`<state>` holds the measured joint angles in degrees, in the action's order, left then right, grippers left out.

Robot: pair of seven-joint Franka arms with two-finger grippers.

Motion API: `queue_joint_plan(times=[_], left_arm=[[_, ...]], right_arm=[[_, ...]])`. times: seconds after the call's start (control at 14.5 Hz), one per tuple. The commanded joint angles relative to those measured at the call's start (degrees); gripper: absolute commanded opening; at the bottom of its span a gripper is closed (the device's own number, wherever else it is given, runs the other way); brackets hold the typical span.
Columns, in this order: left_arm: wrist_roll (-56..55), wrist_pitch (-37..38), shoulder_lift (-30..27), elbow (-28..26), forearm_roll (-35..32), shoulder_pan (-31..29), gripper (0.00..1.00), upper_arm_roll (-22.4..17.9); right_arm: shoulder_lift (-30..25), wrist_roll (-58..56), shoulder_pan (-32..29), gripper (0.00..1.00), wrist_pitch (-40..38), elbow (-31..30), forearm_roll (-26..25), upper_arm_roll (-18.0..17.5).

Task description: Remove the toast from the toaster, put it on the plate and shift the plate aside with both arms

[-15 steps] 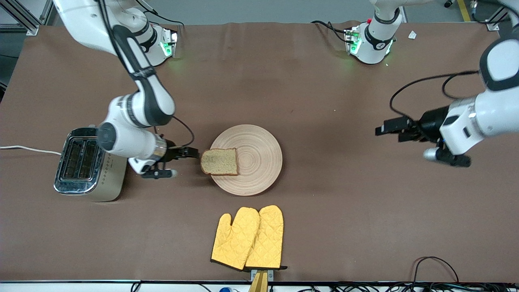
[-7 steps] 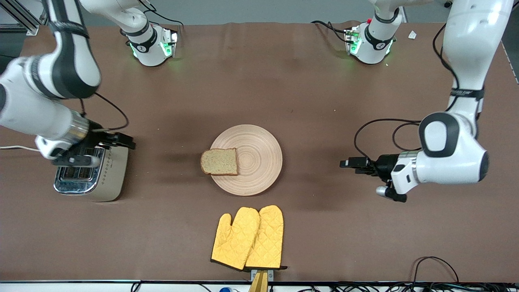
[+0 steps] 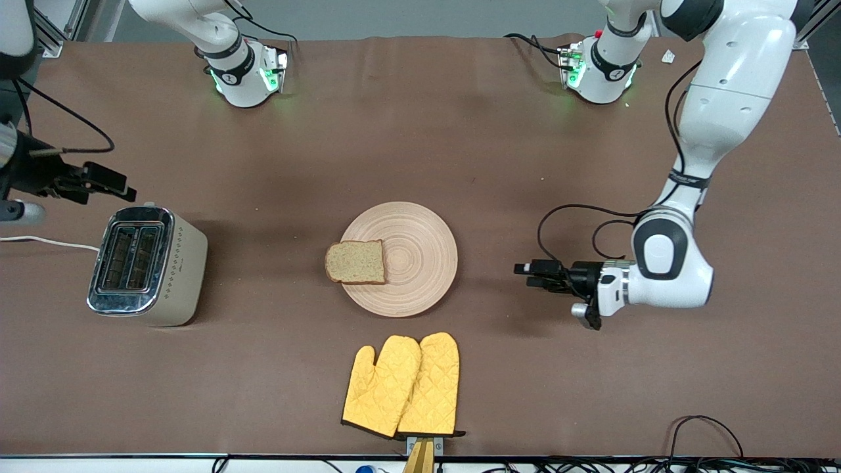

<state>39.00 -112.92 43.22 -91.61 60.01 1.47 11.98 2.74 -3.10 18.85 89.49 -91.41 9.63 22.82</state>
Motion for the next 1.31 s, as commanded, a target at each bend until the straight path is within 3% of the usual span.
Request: queue_joint_plan(times=[0.0, 0.48, 0.69, 0.83, 1.03, 1.24], left_arm=[[1.1, -4.3, 1.2, 0.1, 6.0, 4.8, 0.85, 0.1], [3.5, -8.0, 7.0, 0.3, 14.4, 9.9, 0.69, 0.1], [4.8, -8.1, 7.8, 0.4, 15.3, 10.8, 0.65, 0.1], [5.4, -8.1, 8.5, 0.6, 15.5, 10.9, 0.57, 0.1], [5.6, -8.1, 8.6, 0.7, 15.5, 11.6, 0.34, 0.1], [5.6, -8.3, 8.7, 0.7, 15.5, 11.6, 0.18, 0.1]], right_arm=[[-1.2, 0.6, 0.7, 1.00, -1.7, 1.1, -2.6, -0.3], [-4.1, 0.6, 0.2, 1.00, -5.2, 2.7, -4.2, -0.2], [-4.1, 0.1, -4.3, 1.00, -5.6, 2.7, -4.1, -2.4], [-4.1, 0.2, -8.2, 1.00, -5.5, 2.6, -4.2, -5.7], [-3.9, 0.1, -14.4, 1.00, -5.1, 2.6, -4.2, -12.1], [-3.9, 0.0, -14.7, 1.00, -5.0, 2.7, -5.3, -13.0]])
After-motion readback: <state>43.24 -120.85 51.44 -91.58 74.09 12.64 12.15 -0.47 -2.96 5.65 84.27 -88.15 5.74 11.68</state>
